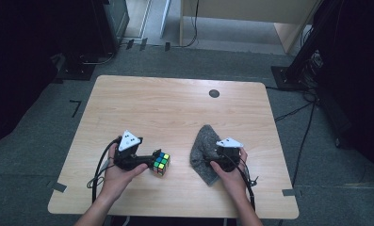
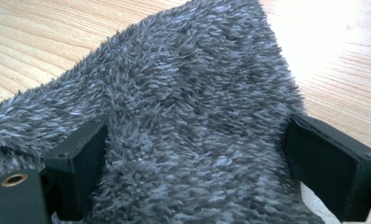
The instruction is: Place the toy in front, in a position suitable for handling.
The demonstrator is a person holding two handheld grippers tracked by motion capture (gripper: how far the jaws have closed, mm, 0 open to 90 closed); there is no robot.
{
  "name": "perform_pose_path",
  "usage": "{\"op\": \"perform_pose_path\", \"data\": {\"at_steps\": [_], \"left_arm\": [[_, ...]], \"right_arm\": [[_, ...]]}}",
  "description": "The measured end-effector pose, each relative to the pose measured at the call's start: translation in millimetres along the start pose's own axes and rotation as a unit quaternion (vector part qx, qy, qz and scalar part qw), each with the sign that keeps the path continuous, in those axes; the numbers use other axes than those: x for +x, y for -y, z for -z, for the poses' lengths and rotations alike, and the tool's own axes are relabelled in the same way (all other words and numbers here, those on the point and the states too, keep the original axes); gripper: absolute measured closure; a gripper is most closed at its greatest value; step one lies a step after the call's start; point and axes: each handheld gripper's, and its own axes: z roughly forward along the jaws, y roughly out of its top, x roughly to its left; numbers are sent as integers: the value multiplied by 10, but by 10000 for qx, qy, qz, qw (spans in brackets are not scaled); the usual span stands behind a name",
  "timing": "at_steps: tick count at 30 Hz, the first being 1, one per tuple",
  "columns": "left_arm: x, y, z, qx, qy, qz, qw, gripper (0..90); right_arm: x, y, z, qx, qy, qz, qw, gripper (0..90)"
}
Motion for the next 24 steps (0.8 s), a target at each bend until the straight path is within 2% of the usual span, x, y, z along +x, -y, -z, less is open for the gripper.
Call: {"op": "perform_pose_path", "data": {"at_steps": [12,19,24], "left_arm": [[-131,229,-63,183,68,-106,9998,148],[-223,440,-107,349,-192,-123,9991,135],[-256,499,-147,457,-183,-187,9986,134]], "right_arm": [[2,1,0,-2,7,-4,10000,100],[2,1,0,-6,10,3,10000,100],[2,1,1,-4,11,1,10000,101]]}}
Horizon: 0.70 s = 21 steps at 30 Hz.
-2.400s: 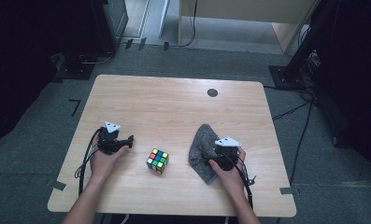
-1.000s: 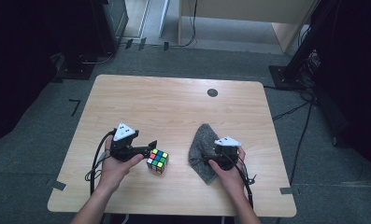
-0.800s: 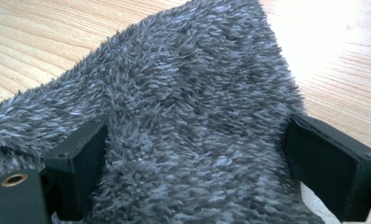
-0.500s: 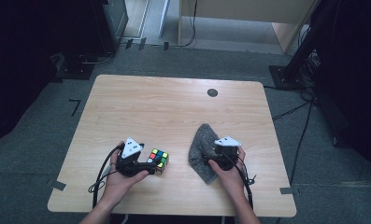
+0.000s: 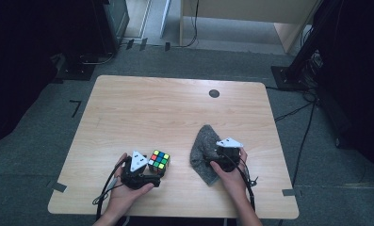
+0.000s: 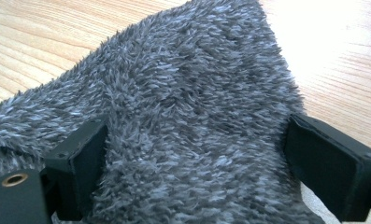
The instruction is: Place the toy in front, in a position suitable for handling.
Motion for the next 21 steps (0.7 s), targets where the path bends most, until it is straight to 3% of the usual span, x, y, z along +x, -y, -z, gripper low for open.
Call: {"op": "perform_pose_path", "data": {"at_steps": [10,12,18,21], "left_arm": [[-91,76,-85,203,-133,-217,9995,121],[-109,92,-117,253,-239,-275,9990,121],[-111,125,-232,423,-522,-186,9976,125],[-95,134,-280,490,-625,28,9968,131]], "right_arm": [[0,0,0,-1,-1,0,10000,100],[0,0,0,0,-1,0,10000,100],[0,0,0,-1,2,3,10000,100],[0,0,0,0,2,3,10000,100]]}}
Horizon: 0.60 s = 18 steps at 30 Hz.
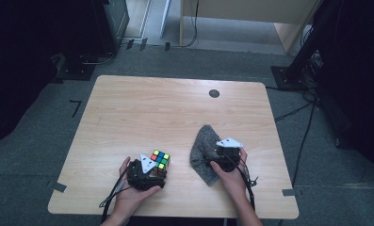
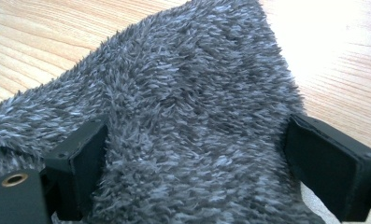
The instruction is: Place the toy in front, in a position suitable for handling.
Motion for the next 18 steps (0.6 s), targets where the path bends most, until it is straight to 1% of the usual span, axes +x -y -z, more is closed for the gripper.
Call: {"op": "perform_pose_path", "data": {"at_steps": [1,3,4,7,10,14,15,16,17,18], "left_arm": [[-3,1,-15,18,6,51,10000,131],[-5,-1,-25,38,-21,56,10000,131],[2,-8,-26,-5,-39,133,9999,134],[28,-14,-41,41,26,219,9997,135],[31,-15,-56,54,69,234,9997,143],[18,-23,-73,6,15,207,9998,160],[18,-23,-73,6,15,207,9998,174],[11,-25,-73,-52,6,179,9998,204],[11,-25,-73,-52,6,179,9998,246],[8,-24,-68,-133,-6,166,9998,309]], "right_arm": [[0,0,0,1,0,-1,10000,100],[0,0,0,0,-1,0,10000,101],[0,0,0,1,-1,-2,10000,100],[0,0,0,0,-1,-1,10000,101],[0,0,0,0,-1,0,10000,100],[0,0,0,0,0,-1,10000,100],[0,0,0,0,0,-1,10000,100],[0,0,0,0,-2,-2,10000,100],[0,0,0,0,-2,-2,10000,100],[0,0,0,0,-2,-1,10000,100]]}}
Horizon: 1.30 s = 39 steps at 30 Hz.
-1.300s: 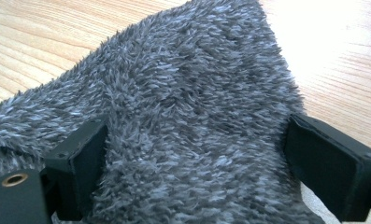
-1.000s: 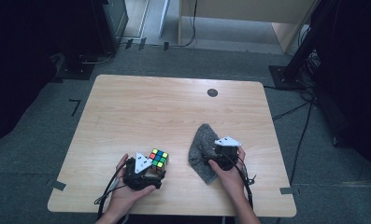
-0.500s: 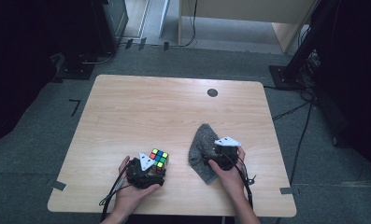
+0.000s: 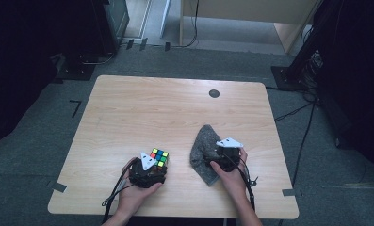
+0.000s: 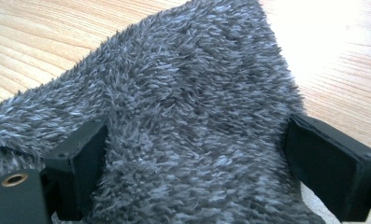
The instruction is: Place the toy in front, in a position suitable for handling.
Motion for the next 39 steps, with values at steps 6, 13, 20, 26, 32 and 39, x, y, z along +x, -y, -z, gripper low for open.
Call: {"op": "perform_pose_path", "data": {"at_steps": [6,13,20,26,32,39], "left_arm": [[77,-39,36,-121,173,-37,9998,338],[115,-236,144,-455,395,-174,9980,344],[197,-490,242,-698,712,-225,9948,344],[275,-676,280,-906,689,-135,9934,343],[336,-740,254,-869,721,-274,9932,344],[392,-720,320,-933,943,-303,9907,344]], "right_arm": [[4,0,1,-1,7,-27,10000,100],[3,-2,20,6,51,-33,10000,87],[139,-210,337,-378,41,264,9989,131],[262,-219,372,-169,-42,427,9989,127],[296,-97,216,164,6,491,9987,128],[358,-36,138,345,98,739,9966,139]]}}
